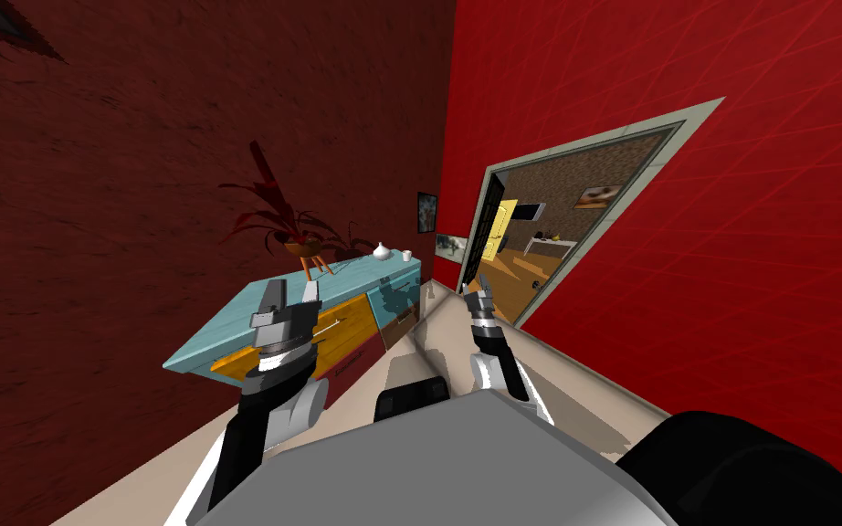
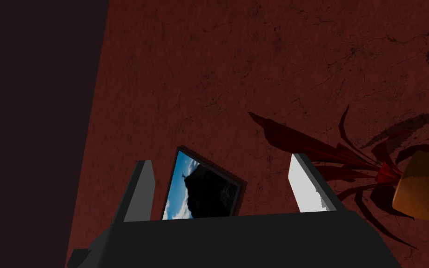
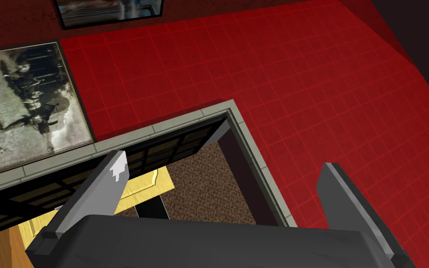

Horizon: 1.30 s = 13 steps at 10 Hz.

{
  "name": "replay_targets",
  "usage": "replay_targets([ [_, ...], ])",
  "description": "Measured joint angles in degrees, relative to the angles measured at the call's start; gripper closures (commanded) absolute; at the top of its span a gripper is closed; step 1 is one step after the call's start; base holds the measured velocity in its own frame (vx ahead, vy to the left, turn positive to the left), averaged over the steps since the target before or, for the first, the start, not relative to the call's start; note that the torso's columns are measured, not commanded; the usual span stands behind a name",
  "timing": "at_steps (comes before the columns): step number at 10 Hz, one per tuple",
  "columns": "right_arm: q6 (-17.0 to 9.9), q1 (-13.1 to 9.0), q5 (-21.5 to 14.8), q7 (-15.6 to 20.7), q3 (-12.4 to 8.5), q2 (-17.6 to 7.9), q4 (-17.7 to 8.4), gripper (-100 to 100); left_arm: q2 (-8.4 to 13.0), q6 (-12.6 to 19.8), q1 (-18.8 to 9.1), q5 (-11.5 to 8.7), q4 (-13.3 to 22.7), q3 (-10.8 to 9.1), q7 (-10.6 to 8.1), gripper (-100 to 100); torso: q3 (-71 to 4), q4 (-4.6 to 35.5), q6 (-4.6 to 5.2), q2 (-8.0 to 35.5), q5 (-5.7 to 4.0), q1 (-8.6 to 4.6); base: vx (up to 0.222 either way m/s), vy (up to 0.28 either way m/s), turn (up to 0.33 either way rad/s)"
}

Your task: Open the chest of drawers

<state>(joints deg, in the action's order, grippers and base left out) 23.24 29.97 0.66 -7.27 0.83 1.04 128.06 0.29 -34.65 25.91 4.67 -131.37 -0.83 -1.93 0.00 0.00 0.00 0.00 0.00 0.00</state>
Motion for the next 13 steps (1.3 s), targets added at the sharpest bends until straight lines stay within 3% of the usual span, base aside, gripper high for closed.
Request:
replay_targets([
  [2, 0.0, 0.0, 0.0, 0.0, 0.0, 0.0, 0.0, 0, 0.0, 0.0, 0.0, 0.0, 0.0, 0.0, 0.0, 0, -12.0, 6.0, 0.0, 5.97, 0.0, 0.0, 0.0, 0.0, 0.0],
  [9, 0.01, 0.0, 0.0, 0.0, 0.0, 0.0, 0.02, 0, 0.0, 0.0, 0.0, 0.0, -0.02, 0.0, 0.0, 0, -70.73, 35.37, 0.0, 35.39, 0.0, 0.0, 0.0, 0.0, 0.0],
  [10, 0.01, 0.0, 0.0, 0.0, 0.0, 0.0, 0.02, 0, 0.0, -0.01, 0.0, 0.0, -0.02, 0.0, 0.0, -100, -79.19, 39.6, 0.0, 39.62, 0.0, 0.0, 0.018, -0.018, 0.018],
  [13, 0.0, 0.01, 0.0, 0.0, 0.0, 0.01, -0.01, 0, 3.78, 0.49, -0.48, -0.45, 1.3, -0.42, -0.08, -100, -84.59, 42.18, 0.0, 42.09, -0.02, -0.09, 0.051, -0.048, 0.032],
])
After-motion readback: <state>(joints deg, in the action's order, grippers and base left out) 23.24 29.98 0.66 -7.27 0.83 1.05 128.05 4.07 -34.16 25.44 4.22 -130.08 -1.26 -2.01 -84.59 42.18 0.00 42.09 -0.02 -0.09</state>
